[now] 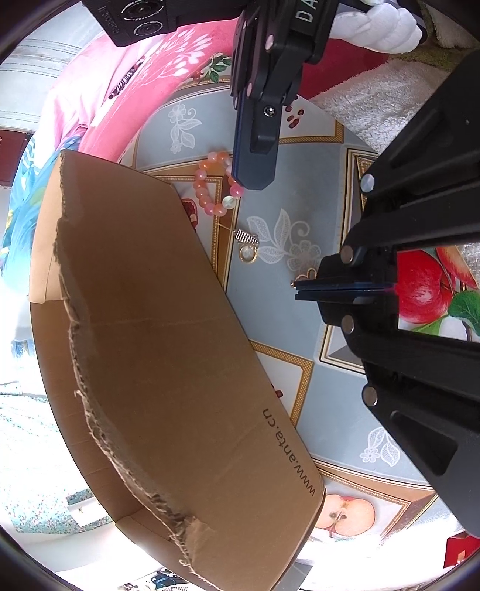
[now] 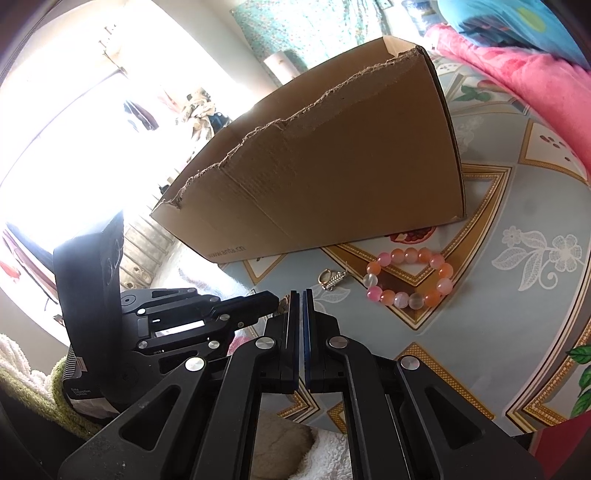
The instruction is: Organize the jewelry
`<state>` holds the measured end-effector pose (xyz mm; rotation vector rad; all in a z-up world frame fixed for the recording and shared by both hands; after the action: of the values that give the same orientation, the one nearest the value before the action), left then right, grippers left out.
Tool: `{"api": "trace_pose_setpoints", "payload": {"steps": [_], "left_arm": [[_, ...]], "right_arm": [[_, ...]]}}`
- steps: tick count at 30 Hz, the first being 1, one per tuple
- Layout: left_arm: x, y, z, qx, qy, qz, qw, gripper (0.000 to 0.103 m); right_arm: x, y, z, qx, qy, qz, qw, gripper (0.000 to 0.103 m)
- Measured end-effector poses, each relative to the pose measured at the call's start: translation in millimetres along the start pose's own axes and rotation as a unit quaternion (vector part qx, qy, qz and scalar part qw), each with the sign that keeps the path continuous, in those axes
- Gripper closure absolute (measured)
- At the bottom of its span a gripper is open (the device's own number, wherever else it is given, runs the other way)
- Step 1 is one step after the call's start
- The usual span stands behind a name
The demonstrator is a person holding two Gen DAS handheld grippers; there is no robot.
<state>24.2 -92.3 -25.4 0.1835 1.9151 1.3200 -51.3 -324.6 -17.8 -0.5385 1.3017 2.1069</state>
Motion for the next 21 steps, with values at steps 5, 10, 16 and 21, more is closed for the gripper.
{"api": "trace_pose_setpoints", "payload": {"steps": [5, 10, 16, 21], "left_arm": [[2, 9, 7, 0.013, 0.004, -0.019, 0.9997, 0.103], [3, 12, 17, 0.005, 0.009, -0.020, 0.9998, 0.103], [9, 7, 14, 0.022, 0.003, -0.009, 0.9997, 0.103], [12, 9, 10, 0.046, -0.005, -0.015, 0.9988, 0.103]], "right_arm": [[1, -2, 8, 0.013, 0.017, 0.000, 1.000, 0.097], [4, -5, 24, 0.033, 0.057, -0.004, 0.998, 0.084], [7, -8, 37, 0.056, 0.088, -0.005, 0.994, 0.082], [9, -9, 39, 0.069, 0.099, -0.002, 0.993, 0.082]]}}
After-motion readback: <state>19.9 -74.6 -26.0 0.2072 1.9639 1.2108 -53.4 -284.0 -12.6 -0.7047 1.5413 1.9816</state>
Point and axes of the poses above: each gripper's, at about its wrist camera, not at the fingertips, and y roughly against the way its jaws point, z to its left, x to its underside, the point moved 1 cm from there along -y, roughly the way its jaws point, and after that the axes turned 11 degrees about x, right-handed, at the moved point
